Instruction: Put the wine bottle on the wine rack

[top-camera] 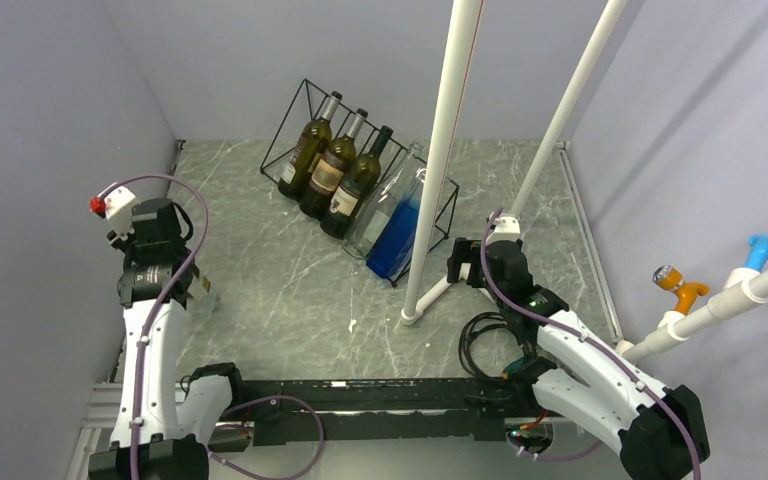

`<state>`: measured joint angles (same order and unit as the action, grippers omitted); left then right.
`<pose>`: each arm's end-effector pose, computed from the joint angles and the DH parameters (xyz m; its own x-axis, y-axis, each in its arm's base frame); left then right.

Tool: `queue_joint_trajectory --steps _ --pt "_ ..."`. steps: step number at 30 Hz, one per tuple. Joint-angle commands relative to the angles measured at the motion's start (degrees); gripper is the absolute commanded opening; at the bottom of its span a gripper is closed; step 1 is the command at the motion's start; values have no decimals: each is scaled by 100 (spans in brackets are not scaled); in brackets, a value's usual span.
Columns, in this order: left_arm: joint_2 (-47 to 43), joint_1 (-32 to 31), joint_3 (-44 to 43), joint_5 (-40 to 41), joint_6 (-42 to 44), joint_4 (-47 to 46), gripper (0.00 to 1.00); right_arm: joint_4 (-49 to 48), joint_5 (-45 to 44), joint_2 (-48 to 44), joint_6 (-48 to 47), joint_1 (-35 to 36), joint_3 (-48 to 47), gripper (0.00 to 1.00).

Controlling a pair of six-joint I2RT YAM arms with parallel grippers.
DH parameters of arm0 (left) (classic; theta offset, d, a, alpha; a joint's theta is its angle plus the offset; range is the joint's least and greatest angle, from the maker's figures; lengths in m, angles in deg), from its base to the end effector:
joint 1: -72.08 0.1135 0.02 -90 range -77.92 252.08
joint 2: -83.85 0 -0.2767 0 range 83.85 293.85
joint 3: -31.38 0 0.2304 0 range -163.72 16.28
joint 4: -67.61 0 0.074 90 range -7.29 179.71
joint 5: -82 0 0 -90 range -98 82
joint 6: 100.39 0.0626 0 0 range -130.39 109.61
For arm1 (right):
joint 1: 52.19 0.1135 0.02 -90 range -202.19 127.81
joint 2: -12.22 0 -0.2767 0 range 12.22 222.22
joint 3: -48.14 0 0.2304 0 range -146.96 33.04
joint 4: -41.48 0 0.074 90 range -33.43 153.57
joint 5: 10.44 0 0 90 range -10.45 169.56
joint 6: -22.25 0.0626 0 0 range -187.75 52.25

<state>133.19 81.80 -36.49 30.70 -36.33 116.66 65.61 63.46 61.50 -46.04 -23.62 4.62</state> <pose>0.1550 0.0663 0.3342 -0.1603 -0.3738 -0.9136 -0.8148 0.5724 -0.0913 0.1708 0.0732 0.2332 -0.4985 0.1332 -0.8566 -0.0688 0.9789 0.1923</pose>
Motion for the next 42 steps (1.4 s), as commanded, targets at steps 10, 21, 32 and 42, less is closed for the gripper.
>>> queue_joint_trajectory --steps 10,21,32,42 --pt "159 13 -778 -2460 589 -1043 0 -227 53 103 96 -10 -67 100" --pt "673 11 -989 -3812 744 -2186 0 -258 19 200 71 -11 -83 100" --pt "2010 -3 -2001 -5043 1570 -2905 0 -420 -38 662 17 -10 -277 100" --pt "3552 -288 -3527 -5263 2131 -2916 0 -631 -165 1271 -64 -19 -683 100"
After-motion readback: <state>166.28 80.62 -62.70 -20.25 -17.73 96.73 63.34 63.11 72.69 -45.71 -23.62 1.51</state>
